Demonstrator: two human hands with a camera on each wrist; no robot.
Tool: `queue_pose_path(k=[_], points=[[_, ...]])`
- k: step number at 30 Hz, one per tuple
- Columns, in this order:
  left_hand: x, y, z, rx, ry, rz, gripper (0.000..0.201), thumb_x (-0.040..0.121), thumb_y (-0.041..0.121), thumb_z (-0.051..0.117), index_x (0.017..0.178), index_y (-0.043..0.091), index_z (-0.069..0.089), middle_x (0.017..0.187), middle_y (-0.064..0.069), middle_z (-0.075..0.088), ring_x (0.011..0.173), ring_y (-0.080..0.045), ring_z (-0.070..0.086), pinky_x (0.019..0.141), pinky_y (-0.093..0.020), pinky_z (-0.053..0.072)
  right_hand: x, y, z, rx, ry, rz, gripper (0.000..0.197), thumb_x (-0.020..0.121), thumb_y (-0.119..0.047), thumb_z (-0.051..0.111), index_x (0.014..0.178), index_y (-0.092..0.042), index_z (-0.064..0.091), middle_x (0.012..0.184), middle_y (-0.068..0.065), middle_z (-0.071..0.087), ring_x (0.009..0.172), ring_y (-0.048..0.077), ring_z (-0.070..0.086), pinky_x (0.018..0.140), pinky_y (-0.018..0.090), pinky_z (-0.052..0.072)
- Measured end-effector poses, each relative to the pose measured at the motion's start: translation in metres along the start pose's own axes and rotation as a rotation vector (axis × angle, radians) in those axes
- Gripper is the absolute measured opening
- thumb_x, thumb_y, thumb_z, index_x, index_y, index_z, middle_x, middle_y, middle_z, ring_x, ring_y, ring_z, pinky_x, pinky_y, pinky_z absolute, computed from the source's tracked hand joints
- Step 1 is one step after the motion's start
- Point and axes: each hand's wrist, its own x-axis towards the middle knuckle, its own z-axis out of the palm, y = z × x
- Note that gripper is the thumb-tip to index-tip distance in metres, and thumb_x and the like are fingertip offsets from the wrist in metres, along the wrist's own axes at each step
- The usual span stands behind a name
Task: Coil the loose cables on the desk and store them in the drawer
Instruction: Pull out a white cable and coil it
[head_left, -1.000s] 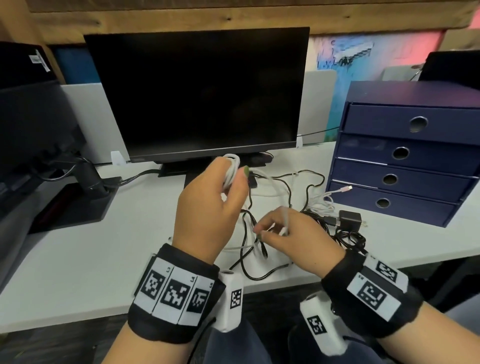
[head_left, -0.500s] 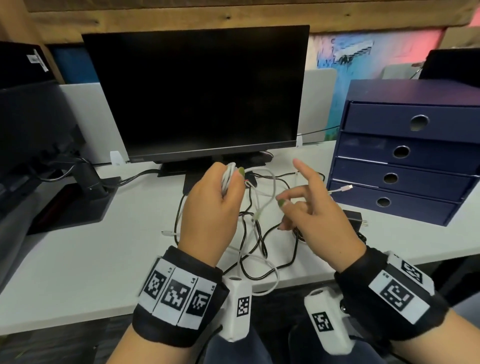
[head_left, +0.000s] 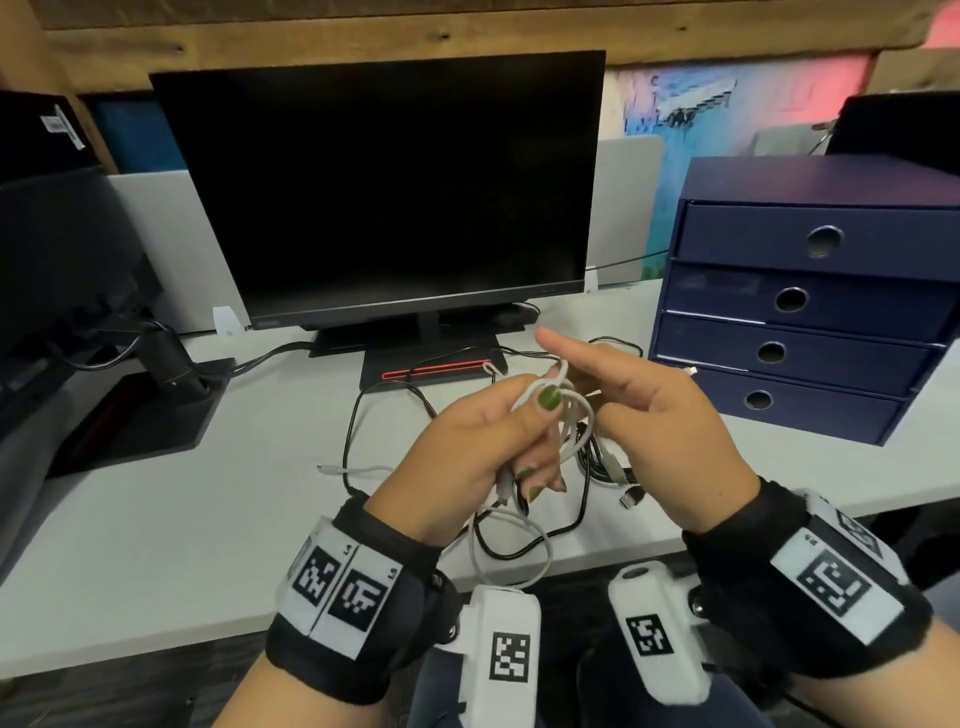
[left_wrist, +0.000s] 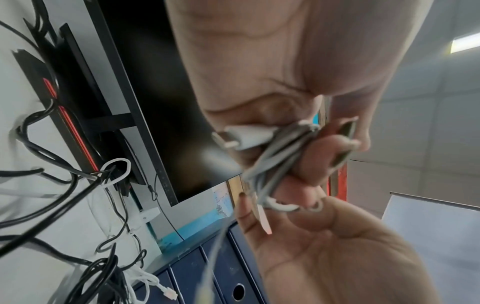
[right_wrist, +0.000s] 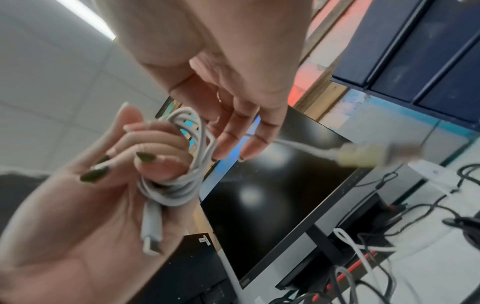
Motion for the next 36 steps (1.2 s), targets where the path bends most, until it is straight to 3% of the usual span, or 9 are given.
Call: queue_pose_path(k=[3,6,10,14,17,20,27,33,36], points=[[0.001,-0.002,-0.003,-0.119,-0.002,0.016,0.030,0.093,0.024,0.042,0.067,0.019,0.056,0.052,0.001,0.038,0.046,-0.017,0.040,0.062,-0.030,0.049,-0.002,-0.003,-0.003,0.194,-0.078,0.089,0.069,0.063,0.002,0.043,0.128,-0.016,0.059,0.088,-0.008,0.065,0.084,0.008,0.058,0.071,0.020,0.048],[0.002,-0.004,-0.002,-0.195,0.020,0.009,0.029,0.093,0.023,0.043,0.066,0.015,0.052,0.054,-0.001,0.041,0.050,-0.019,0.042,0.060,-0.029,0.048,-0.003,-0.005,-0.003,0.138,-0.111,0.133,0.063,0.069,-0.010,0.053,0.130,-0.025,0.058,0.103,0.009,0.062,0.095,0.020,0.060,0.089,0.034,0.050],[0.001,-0.005,-0.003,-0.245,0.038,0.021,0.031,0.091,0.020,0.043,0.064,0.018,0.059,0.062,-0.003,0.047,0.057,-0.018,0.045,0.057,-0.029,0.044,-0.003,-0.004,-0.002,-0.078,-0.036,0.186,0.054,0.071,-0.038,0.059,0.125,-0.036,0.060,0.100,-0.001,0.051,0.089,0.008,0.054,0.093,0.033,0.046],[0.001,-0.005,-0.007,-0.321,0.045,0.049,0.027,0.089,0.021,0.046,0.066,0.007,0.046,0.070,-0.014,0.047,0.058,-0.022,0.048,0.056,-0.030,0.045,-0.007,0.000,0.003,-0.137,-0.083,0.169,0.039,0.082,-0.045,0.061,0.119,-0.034,0.065,0.111,0.005,0.060,0.102,0.014,0.058,0.093,0.046,0.048],[0.001,-0.007,-0.009,-0.377,0.055,0.042,0.028,0.087,0.025,0.048,0.066,0.007,0.046,0.063,-0.011,0.046,0.054,-0.022,0.048,0.054,-0.029,0.047,-0.009,-0.001,0.005,-0.039,-0.098,0.150,0.032,0.088,-0.035,0.063,0.118,-0.027,0.066,0.097,0.006,0.071,0.092,0.026,0.067,0.092,0.047,0.050],[0.002,-0.007,-0.011,-0.405,0.026,0.026,0.030,0.086,0.029,0.049,0.066,0.007,0.049,0.062,-0.013,0.046,0.054,-0.024,0.049,0.056,-0.031,0.046,-0.010,-0.005,0.007,0.089,-0.075,0.146,0.026,0.090,-0.015,0.060,0.114,-0.015,0.068,0.092,0.006,0.073,0.086,0.022,0.069,0.086,0.039,0.054],[0.002,-0.007,-0.011,-0.341,0.017,0.018,0.029,0.093,0.026,0.038,0.074,0.006,0.046,0.064,-0.011,0.052,0.063,-0.025,0.057,0.069,-0.033,0.053,-0.010,0.000,0.010,0.130,0.095,0.138,0.015,0.088,-0.005,0.061,0.096,-0.009,0.073,0.077,0.003,0.073,0.068,0.008,0.065,0.071,0.021,0.049],[-0.002,-0.006,-0.018,-0.345,0.015,-0.018,0.030,0.091,0.025,0.039,0.072,0.005,0.049,0.063,-0.015,0.053,0.068,-0.029,0.063,0.073,-0.032,0.054,-0.012,-0.001,0.014,0.137,0.124,0.115,0.023,0.083,0.001,0.065,0.098,-0.015,0.072,0.079,0.006,0.074,0.069,0.011,0.068,0.068,0.017,0.051],[-0.001,-0.003,-0.019,-0.195,0.089,-0.004,0.030,0.092,0.025,0.044,0.077,0.002,0.055,0.066,-0.014,0.058,0.068,-0.025,0.063,0.070,-0.031,0.054,-0.011,-0.003,0.018,0.143,0.161,0.101,0.028,0.083,0.003,0.066,0.100,-0.020,0.068,0.076,0.010,0.073,0.065,0.015,0.067,0.068,0.021,0.054]])
